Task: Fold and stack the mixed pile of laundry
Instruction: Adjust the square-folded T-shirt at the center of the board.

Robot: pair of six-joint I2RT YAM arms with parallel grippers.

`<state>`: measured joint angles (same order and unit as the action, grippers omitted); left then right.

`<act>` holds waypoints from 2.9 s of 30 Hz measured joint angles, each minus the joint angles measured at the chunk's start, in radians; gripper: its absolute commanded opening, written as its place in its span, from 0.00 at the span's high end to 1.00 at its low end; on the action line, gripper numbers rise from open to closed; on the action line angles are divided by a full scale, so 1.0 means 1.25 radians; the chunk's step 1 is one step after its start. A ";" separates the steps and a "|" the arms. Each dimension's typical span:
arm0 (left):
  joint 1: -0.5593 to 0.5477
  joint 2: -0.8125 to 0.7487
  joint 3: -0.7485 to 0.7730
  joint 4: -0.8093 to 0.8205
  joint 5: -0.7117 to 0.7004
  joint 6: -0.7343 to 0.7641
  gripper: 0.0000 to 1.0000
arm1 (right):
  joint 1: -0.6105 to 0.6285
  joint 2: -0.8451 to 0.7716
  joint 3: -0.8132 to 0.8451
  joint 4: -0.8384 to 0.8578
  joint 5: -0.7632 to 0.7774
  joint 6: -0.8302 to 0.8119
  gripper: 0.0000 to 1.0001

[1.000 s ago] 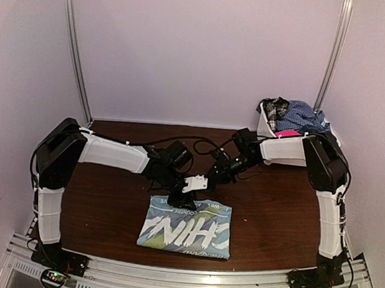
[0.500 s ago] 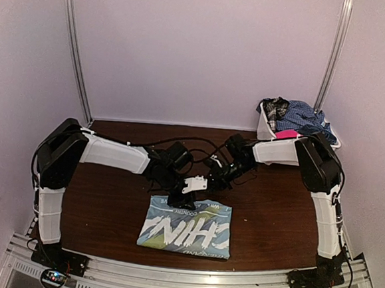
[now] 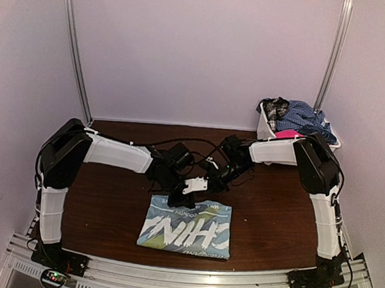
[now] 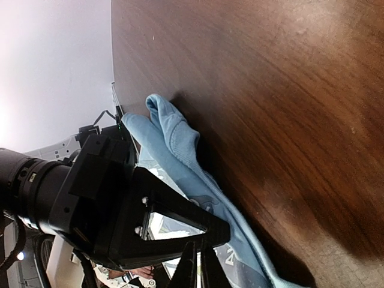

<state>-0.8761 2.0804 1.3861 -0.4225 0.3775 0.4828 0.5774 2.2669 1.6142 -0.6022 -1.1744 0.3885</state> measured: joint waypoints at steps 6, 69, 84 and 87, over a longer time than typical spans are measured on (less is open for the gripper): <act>0.000 -0.002 0.028 -0.027 -0.004 -0.003 1.00 | 0.017 0.018 0.003 -0.004 0.000 -0.004 0.96; 0.286 -0.207 -0.199 0.044 0.160 -0.451 0.54 | -0.150 -0.309 -0.338 -0.067 0.188 -0.157 0.63; 0.286 -0.186 -0.204 0.044 0.166 -0.464 0.55 | -0.116 -0.212 -0.275 -0.061 0.195 -0.179 0.80; 0.286 -0.179 -0.204 0.044 0.166 -0.466 0.59 | -0.114 -0.212 -0.271 -0.063 0.192 -0.185 0.90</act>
<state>-0.5182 1.8561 1.1309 -0.3676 0.5854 -0.0998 0.4343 2.0022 1.2751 -0.6815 -0.9344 0.1570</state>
